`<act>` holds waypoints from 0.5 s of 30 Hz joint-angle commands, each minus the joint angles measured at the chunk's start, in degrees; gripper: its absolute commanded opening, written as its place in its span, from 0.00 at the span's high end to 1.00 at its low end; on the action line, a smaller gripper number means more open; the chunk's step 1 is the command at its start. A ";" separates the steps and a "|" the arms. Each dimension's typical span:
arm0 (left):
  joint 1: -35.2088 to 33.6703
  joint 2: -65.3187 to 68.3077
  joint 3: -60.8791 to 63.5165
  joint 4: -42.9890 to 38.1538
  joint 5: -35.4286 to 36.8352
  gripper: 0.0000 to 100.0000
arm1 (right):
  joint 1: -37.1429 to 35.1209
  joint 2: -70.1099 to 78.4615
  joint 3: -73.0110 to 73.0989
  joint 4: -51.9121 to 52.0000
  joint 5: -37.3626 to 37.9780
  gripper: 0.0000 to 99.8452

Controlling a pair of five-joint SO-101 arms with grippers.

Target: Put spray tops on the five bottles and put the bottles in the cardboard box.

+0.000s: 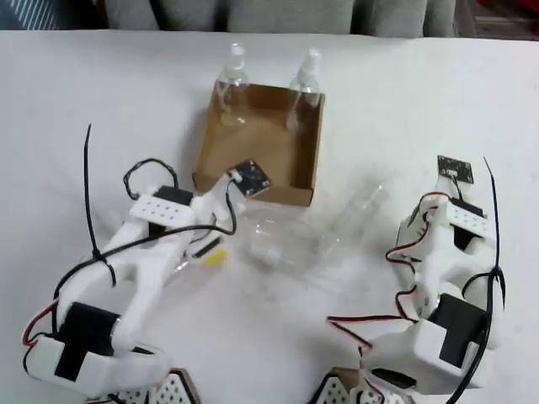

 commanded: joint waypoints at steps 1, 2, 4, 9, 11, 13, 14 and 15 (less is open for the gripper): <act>-0.22 -0.75 1.14 2.11 0.97 0.97 | -1.80 0.04 -1.93 -0.13 0.70 0.98; -0.13 -0.75 1.23 3.87 0.70 0.97 | -1.80 0.04 -1.93 -0.13 0.70 0.98; 0.04 -0.84 1.32 7.30 0.53 0.98 | -1.80 0.04 -1.93 -0.13 0.70 0.98; -1.98 -2.33 1.32 10.11 0.44 0.98 | -1.80 0.04 -1.93 -0.13 0.70 0.98; -5.05 -5.32 1.32 10.11 0.70 0.98 | -1.54 0.04 -1.93 -0.13 0.70 0.98; -9.19 -9.27 1.49 9.93 0.88 0.98 | -1.36 -0.13 -1.93 -0.13 0.62 0.98; -11.30 -10.95 1.76 9.76 0.97 0.98 | -0.84 -0.40 -1.93 -0.13 0.44 0.98; -13.23 -12.62 2.29 9.49 1.32 0.98 | -0.04 -0.48 -1.93 -0.13 0.18 0.98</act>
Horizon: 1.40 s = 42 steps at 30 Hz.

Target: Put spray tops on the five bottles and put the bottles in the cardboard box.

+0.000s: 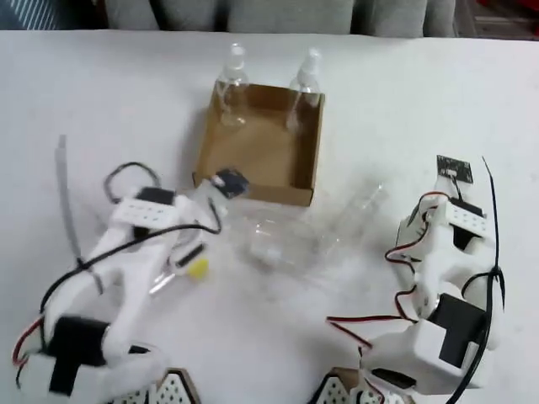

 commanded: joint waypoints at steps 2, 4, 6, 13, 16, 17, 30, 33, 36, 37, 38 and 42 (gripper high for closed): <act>-11.21 -10.15 2.29 -1.23 4.31 0.98 | 1.10 -0.84 -2.37 0.13 0.18 0.98; -13.85 -10.59 4.40 -4.31 7.65 0.98 | 1.36 -2.42 -2.64 0.22 0.18 0.98; -15.78 -9.89 5.98 -6.95 9.85 0.98 | 2.07 -5.14 -2.81 0.22 0.35 0.98; -24.22 -4.09 1.32 -8.18 17.93 0.98 | 4.00 -22.29 -2.90 1.89 2.11 0.98; -27.47 1.54 -3.34 -8.18 20.66 0.98 | 1.54 -31.43 -3.60 9.10 12.66 0.98; -28.44 3.82 -5.10 -8.09 21.19 0.98 | -0.22 -34.42 -4.40 12.53 15.47 0.98; -30.02 13.85 -14.33 -3.60 21.54 0.98 | -46.20 -38.64 -10.55 37.67 23.21 0.90; -30.02 13.85 -14.33 -3.60 21.54 0.98 | -53.32 -33.10 -10.29 34.15 23.21 0.91; -30.64 13.85 -14.33 -3.60 21.36 0.98 | -58.68 -27.03 -10.29 31.16 23.21 0.92; -31.08 13.85 -14.33 -3.69 21.45 0.98 | -60.09 -25.10 -10.29 30.55 23.21 0.93; -31.16 13.85 -14.33 -3.69 21.45 0.98 | -61.32 -22.99 -10.29 29.67 23.21 0.93; -31.08 13.85 -14.33 -3.78 21.36 0.98 | -62.73 -15.25 -9.23 23.34 23.21 0.93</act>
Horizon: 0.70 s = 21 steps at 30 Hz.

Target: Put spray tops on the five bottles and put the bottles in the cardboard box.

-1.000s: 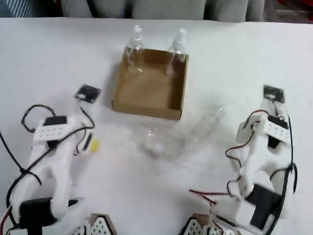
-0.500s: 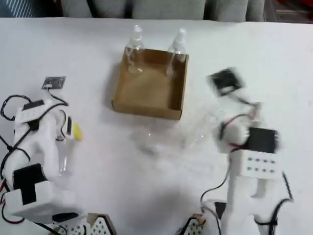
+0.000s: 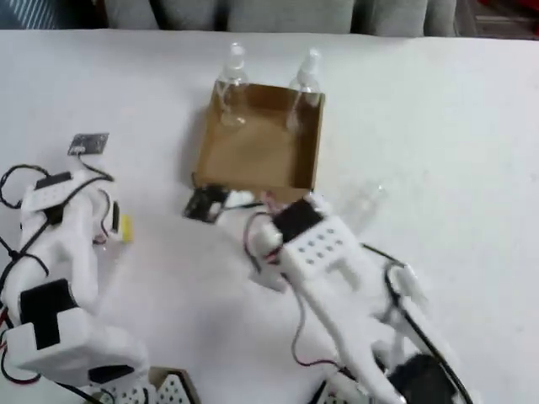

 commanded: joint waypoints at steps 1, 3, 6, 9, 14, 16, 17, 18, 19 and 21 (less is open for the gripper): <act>-0.57 -0.13 -2.29 0.35 0.44 0.98 | -0.92 5.32 -0.62 -6.29 0.62 0.93; -0.57 -0.13 -2.37 0.26 0.44 0.98 | -0.84 7.96 -0.18 -8.57 0.62 0.93; -0.48 -0.13 -2.37 0.26 0.44 0.98 | -0.66 10.07 -0.18 -9.54 0.79 0.93; -0.48 -0.13 -2.46 0.26 0.35 0.98 | -0.66 10.15 -0.09 -10.07 0.70 0.93; -0.40 -0.13 -2.64 0.26 0.26 0.98 | -0.66 10.15 -0.09 -10.24 0.62 0.93; -0.31 -0.13 -2.73 0.26 0.26 0.98 | -0.57 10.15 0.53 -10.24 0.62 0.93; 0.22 -0.13 -2.73 0.18 0.26 0.98 | -0.40 10.07 1.14 -10.24 0.62 0.93; 0.66 -0.13 -2.73 0.18 0.26 0.98 | -0.22 10.07 1.58 -10.33 0.62 0.93; 0.75 -0.13 -2.73 0.18 0.26 0.98 | -0.04 10.07 1.93 -10.33 0.62 0.93; 0.75 -0.13 -2.73 0.18 0.26 0.98 | 0.75 10.07 2.64 -11.21 0.79 0.93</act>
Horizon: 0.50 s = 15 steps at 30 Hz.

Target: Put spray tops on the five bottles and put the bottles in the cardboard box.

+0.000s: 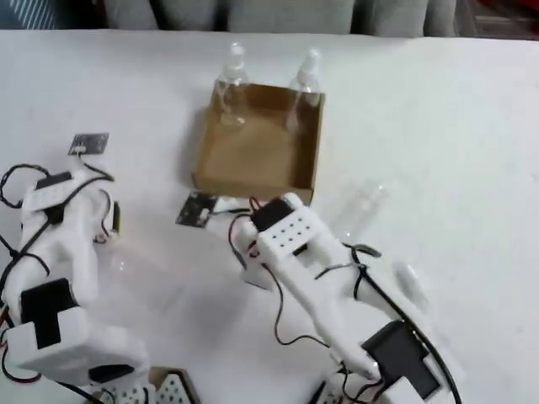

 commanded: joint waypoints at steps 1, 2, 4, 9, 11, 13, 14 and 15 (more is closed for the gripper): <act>0.75 -0.13 -2.55 0.26 0.44 0.98 | 1.36 -0.31 0.09 -1.54 0.70 0.93; 0.75 -0.22 -2.64 0.26 0.44 0.98 | 1.71 -0.31 0.09 -1.89 0.79 0.93; 0.75 -0.48 -3.96 0.53 0.62 0.98 | 2.15 -0.31 0.18 -2.51 0.79 0.93; 0.48 -8.57 -5.45 4.48 3.34 0.90 | 2.68 -0.31 0.26 -2.77 0.79 0.93; 0.66 -12.97 -4.40 7.38 4.13 0.86 | 2.68 -0.22 0.35 -3.03 0.79 0.93; 0.57 -16.92 -3.08 10.02 4.13 0.83 | 2.68 -0.22 0.97 -3.12 0.88 0.93; 0.48 -18.68 -2.11 11.34 4.13 0.83 | 2.68 -0.22 1.32 -3.38 0.88 0.93; 0.31 -20.35 -0.79 12.40 4.13 0.83 | 2.68 -0.22 1.76 -4.00 0.88 0.93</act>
